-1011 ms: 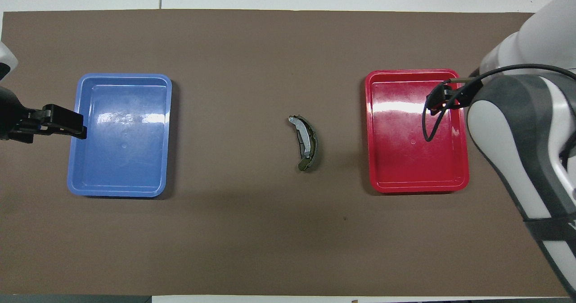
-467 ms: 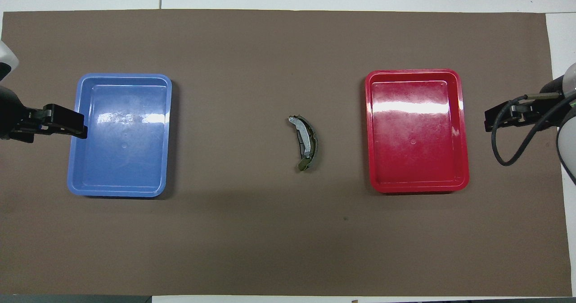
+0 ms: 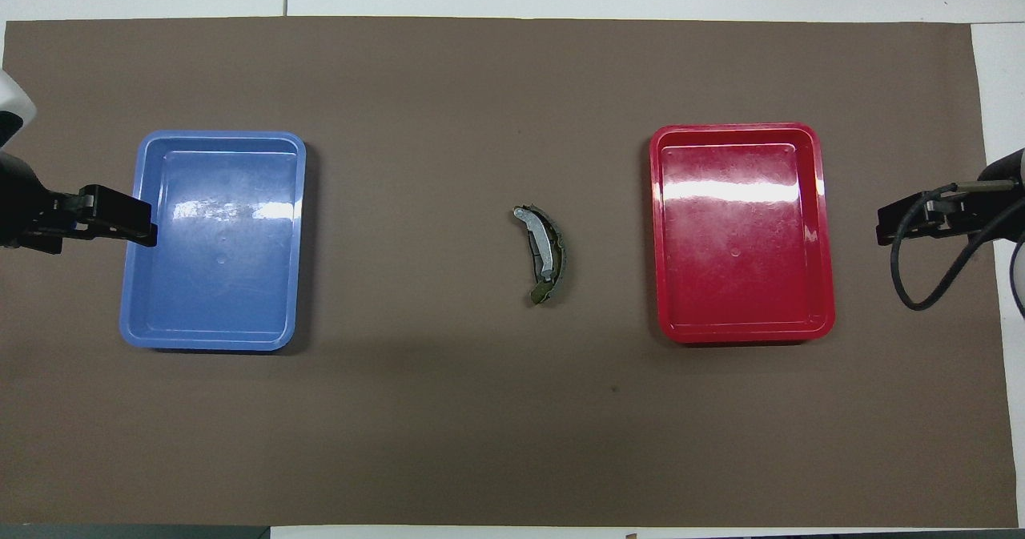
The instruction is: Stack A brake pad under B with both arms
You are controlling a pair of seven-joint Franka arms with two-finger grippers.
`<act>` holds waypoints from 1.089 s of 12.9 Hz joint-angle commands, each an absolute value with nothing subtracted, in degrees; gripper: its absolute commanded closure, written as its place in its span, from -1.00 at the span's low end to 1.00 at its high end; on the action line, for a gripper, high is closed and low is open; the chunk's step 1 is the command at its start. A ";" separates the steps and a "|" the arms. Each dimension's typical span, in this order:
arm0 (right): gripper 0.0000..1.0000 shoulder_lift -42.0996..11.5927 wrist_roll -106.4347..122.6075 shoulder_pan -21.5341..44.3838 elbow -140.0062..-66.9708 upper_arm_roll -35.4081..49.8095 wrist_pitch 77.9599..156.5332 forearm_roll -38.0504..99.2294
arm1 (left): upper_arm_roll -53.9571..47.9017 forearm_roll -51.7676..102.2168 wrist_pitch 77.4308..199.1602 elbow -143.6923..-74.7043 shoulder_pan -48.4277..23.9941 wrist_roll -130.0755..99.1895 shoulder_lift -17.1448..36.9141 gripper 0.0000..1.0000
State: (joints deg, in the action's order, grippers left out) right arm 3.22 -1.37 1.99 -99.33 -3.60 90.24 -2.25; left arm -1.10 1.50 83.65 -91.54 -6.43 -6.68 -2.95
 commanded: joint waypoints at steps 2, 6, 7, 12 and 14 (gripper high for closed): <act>-0.98 4.57 -0.79 2.72 -100.90 -5.01 90.88 -2.46 | -0.88 2.02 84.90 -92.72 -6.77 -6.59 -3.60 -0.99; -0.99 5.71 -0.70 2.29 -101.42 -6.06 90.88 -2.46 | -0.88 2.02 84.82 -92.81 -6.77 -6.50 -3.60 -0.99; -0.99 6.23 -0.44 2.29 -101.60 -6.06 90.70 -2.37 | -0.88 2.02 84.81 -92.81 -6.77 -6.50 -3.60 -0.99; -0.99 6.86 -0.44 2.29 -99.68 -6.15 89.12 -2.46 | -0.88 2.02 84.73 -92.90 -6.77 -6.50 -3.60 -0.99; -0.99 6.51 -0.44 2.28 -98.88 -6.15 88.77 -2.46 | -0.97 2.02 84.73 -92.90 -6.77 -6.50 -3.60 -0.99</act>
State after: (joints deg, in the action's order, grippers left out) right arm 6.41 -1.37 2.12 -99.33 -5.90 89.69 -2.25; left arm -1.16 1.50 83.68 -91.73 -6.44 -6.68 -2.95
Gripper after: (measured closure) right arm 0.004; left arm 0.004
